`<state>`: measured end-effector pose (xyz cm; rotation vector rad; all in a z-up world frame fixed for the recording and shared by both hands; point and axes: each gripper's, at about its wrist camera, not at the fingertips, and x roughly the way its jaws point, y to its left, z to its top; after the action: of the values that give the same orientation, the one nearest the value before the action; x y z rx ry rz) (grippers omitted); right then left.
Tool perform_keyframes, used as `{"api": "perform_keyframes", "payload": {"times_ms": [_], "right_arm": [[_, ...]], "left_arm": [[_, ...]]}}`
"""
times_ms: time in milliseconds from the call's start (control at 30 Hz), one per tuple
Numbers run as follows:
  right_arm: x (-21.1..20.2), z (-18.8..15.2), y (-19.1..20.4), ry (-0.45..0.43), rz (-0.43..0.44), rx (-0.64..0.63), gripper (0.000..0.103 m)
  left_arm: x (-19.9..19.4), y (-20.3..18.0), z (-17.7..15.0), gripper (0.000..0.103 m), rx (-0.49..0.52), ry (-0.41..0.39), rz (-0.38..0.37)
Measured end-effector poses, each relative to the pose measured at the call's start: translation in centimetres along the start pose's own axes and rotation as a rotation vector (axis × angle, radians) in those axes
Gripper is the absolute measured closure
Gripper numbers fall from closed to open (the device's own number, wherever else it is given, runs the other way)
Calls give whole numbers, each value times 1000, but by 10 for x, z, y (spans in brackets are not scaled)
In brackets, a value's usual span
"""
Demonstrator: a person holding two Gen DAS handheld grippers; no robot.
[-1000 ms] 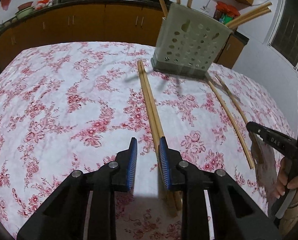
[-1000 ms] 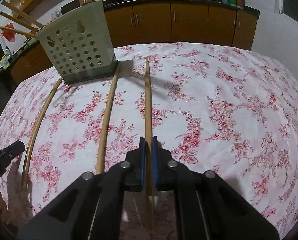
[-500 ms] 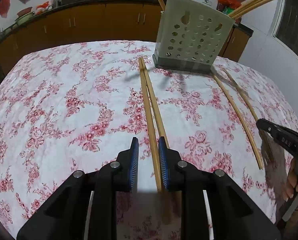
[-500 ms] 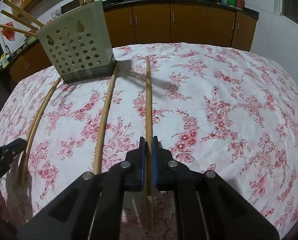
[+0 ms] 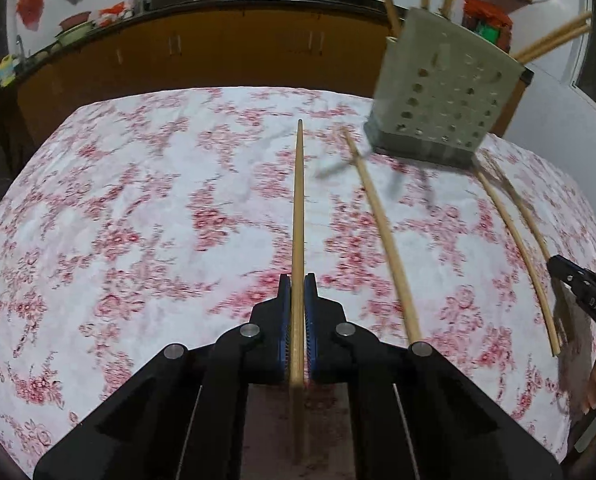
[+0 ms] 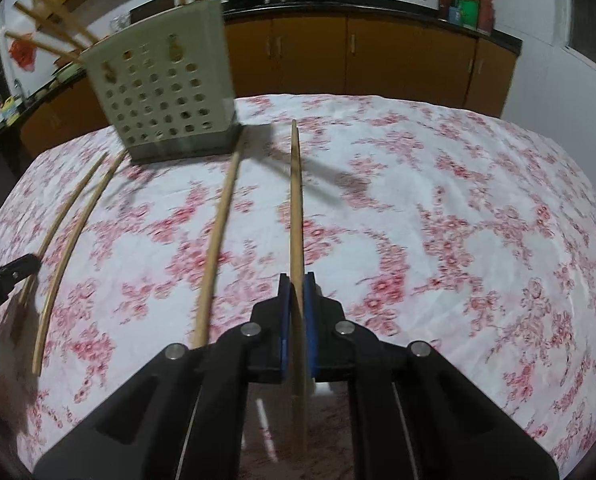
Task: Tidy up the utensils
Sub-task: 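Close the left tool on a chopstick while the right tool grasps another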
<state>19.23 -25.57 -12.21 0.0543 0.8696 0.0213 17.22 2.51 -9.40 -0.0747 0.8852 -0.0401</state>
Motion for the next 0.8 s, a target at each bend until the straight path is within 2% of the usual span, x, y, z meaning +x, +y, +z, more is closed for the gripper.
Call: {"api": "perform_keyframes", "payload": {"times_ms": [800], "right_arm": [[1, -1, -4, -1, 8, 14, 94]], "left_arm": [[-1, 5, -1, 95, -51, -3, -54]]}}
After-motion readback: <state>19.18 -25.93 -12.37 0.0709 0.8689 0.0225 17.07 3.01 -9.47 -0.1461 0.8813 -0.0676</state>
